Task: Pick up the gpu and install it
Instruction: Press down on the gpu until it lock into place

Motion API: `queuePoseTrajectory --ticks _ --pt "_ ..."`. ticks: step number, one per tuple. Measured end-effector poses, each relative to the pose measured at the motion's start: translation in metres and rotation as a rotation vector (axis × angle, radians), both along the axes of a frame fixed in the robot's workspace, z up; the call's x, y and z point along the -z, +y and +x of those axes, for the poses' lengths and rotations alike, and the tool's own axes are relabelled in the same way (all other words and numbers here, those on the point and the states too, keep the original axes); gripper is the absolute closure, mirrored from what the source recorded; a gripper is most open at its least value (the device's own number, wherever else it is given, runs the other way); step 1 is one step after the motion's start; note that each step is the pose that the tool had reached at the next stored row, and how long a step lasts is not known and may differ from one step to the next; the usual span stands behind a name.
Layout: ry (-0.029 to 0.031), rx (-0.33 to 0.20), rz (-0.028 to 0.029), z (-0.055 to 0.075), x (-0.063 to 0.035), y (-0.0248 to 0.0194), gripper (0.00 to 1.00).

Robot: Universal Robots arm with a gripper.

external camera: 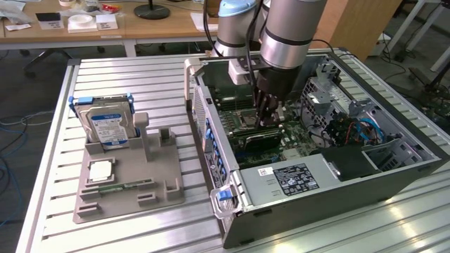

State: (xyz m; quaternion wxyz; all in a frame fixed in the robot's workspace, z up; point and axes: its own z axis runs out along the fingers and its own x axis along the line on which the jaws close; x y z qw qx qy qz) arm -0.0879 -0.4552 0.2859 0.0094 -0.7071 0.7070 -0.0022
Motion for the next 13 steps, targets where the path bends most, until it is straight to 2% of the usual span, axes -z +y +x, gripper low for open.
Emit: queuePoseTrajectory --ticks 13 --pt "0.0001 0.000 -0.0002 -0.0005 0.0051 0.0026 0.90"
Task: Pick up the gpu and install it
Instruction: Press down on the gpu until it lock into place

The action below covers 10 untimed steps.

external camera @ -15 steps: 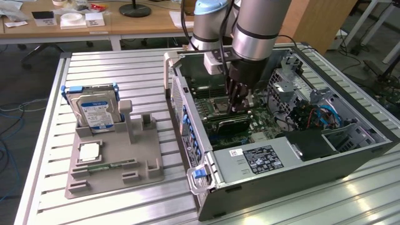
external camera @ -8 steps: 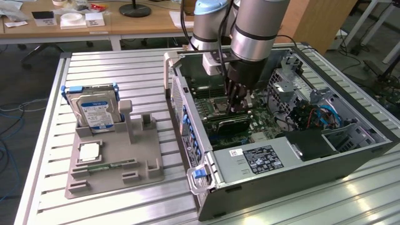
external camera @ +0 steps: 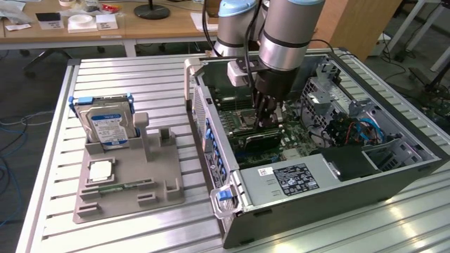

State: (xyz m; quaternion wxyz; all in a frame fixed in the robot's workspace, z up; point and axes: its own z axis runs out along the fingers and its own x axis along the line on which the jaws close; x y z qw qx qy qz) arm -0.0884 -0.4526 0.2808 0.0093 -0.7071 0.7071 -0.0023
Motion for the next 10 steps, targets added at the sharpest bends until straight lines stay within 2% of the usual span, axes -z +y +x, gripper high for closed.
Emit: queuePoseTrajectory --ticks 10 --pt "0.0000 0.000 0.0001 0.0000 0.0015 0.0000 0.90"
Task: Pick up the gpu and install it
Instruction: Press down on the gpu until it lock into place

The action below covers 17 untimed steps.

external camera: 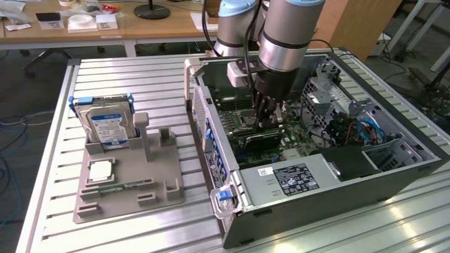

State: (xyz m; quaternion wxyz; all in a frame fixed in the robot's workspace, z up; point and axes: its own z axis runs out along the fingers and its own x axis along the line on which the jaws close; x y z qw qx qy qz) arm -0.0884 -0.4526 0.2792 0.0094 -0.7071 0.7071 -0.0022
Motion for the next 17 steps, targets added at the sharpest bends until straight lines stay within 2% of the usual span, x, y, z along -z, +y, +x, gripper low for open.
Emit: queuePoseTrajectory --ticks 6,17 --pt "-0.0001 0.000 0.0001 0.0000 0.0046 0.0000 0.90" --pt "-0.0001 0.000 0.0000 0.0000 0.0062 0.0000 0.90"
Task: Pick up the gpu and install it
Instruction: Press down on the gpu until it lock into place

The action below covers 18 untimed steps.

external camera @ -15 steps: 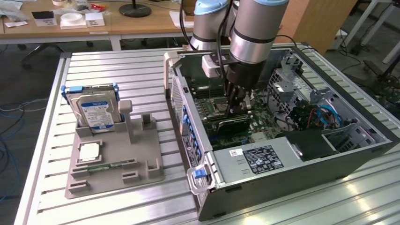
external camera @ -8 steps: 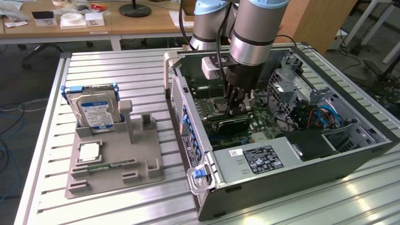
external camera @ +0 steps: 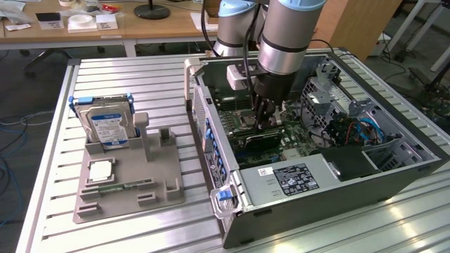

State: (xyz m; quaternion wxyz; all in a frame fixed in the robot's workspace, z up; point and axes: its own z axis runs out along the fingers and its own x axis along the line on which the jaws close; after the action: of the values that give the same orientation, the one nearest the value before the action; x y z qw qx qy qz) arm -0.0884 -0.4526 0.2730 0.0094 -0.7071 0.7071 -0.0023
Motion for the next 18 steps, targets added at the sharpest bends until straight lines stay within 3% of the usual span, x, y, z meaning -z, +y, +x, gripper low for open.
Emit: queuePoseTrajectory --ticks 18 --pt "0.0000 0.000 0.0002 0.0000 0.0048 0.0000 0.90"
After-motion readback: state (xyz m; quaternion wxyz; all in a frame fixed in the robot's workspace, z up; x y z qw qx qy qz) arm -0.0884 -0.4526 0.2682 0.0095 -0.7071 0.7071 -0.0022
